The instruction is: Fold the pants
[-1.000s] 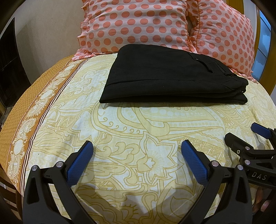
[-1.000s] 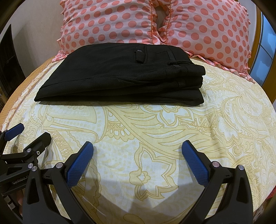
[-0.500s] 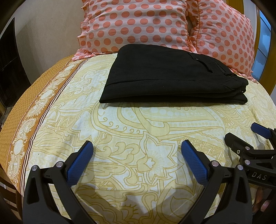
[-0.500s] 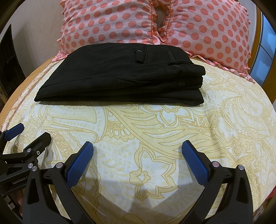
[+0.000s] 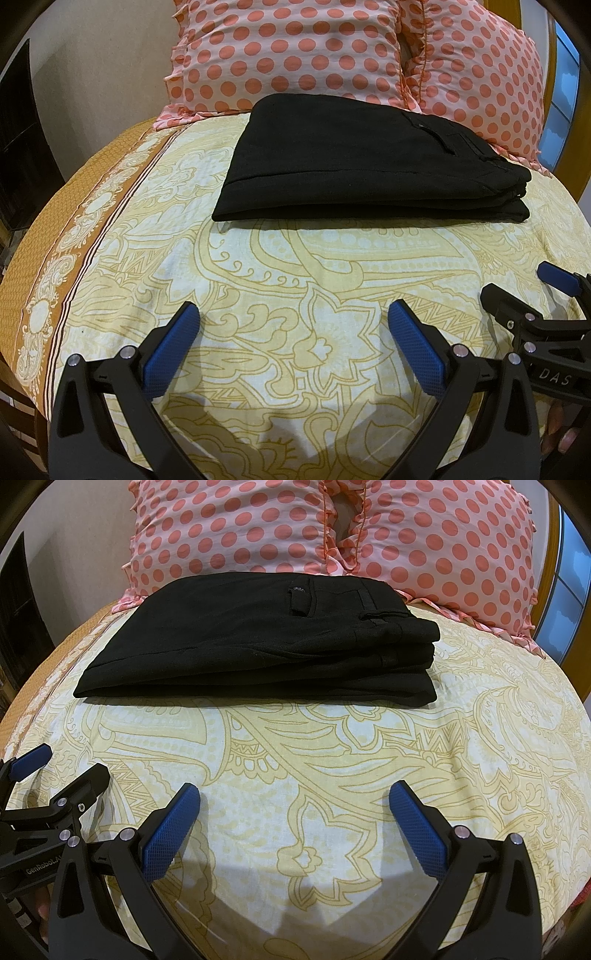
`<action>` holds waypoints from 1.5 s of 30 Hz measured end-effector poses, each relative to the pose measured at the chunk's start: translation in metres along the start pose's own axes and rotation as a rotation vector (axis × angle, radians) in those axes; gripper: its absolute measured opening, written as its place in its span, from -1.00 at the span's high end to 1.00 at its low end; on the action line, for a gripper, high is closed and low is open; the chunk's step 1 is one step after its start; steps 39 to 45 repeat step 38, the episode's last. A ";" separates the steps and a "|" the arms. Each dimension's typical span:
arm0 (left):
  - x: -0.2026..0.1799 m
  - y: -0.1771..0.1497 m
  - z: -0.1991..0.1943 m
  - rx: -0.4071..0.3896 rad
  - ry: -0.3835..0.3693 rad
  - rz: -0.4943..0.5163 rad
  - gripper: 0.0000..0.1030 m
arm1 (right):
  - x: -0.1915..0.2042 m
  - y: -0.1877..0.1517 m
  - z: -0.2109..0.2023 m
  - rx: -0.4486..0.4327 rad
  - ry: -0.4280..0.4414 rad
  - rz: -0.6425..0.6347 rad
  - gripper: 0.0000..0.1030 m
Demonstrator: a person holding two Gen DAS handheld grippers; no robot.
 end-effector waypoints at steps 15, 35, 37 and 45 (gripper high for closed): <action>0.000 0.001 0.002 0.023 -0.016 0.008 -0.97 | 0.000 0.000 0.000 -0.001 -0.001 0.001 -0.97; 0.002 0.000 0.002 0.016 -0.029 0.026 -0.97 | 0.000 0.000 0.000 -0.001 -0.001 0.001 -0.97; 0.002 0.000 0.002 0.012 -0.028 0.025 -0.97 | 0.000 0.000 0.000 -0.001 -0.001 0.001 -0.97; 0.002 0.000 0.002 0.010 -0.028 0.026 -0.97 | 0.000 0.000 0.000 -0.001 -0.001 0.001 -0.97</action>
Point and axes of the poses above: each gripper's, at about its wrist camera, not at the fingertips, and z roughly the way its jaws point, x to its left, y to its top, the point moved 10 cm from there along z, roughly the way its jaws point, and after that the axes turned 15 degrees about z, right-handed, at the moved point
